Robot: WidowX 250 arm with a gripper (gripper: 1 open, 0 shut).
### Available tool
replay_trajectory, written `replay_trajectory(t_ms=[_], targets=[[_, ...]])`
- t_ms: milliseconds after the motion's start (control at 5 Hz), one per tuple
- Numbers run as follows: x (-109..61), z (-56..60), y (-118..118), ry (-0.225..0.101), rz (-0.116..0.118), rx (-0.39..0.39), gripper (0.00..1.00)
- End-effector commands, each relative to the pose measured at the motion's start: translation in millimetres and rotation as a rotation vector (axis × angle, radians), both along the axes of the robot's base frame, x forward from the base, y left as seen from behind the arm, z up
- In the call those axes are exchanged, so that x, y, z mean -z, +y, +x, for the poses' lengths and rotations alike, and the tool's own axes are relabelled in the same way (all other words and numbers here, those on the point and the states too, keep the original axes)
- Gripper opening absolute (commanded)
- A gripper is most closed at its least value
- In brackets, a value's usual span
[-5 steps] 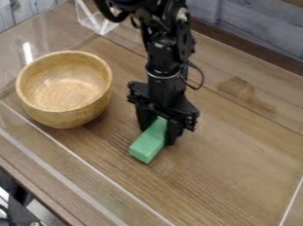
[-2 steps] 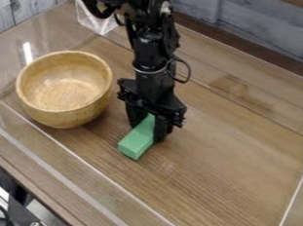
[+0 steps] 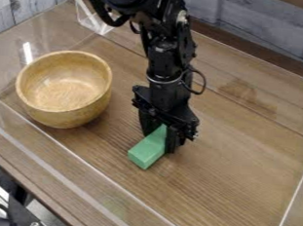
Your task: Put green object into wooden bowl
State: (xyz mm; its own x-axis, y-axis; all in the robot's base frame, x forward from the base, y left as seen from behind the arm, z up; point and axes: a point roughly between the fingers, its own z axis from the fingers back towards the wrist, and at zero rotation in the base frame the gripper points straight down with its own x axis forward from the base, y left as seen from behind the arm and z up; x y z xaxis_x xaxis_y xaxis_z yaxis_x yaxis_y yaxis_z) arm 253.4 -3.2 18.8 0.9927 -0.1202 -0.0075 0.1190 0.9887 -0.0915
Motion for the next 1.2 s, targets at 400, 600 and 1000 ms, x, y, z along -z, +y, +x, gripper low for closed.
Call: replay_trajectory(t_ms=[400, 600, 1000], targets=[[-56.4, 12.1, 75.9, -0.1, -0.015, -0.122, 0.0], [-56.1, 20.4, 81.0, -0.106, -0.009, -0.113, 0.0], [-60.6, 18.9, 83.8, -0.105, -0.011, -0.076, 0.0]])
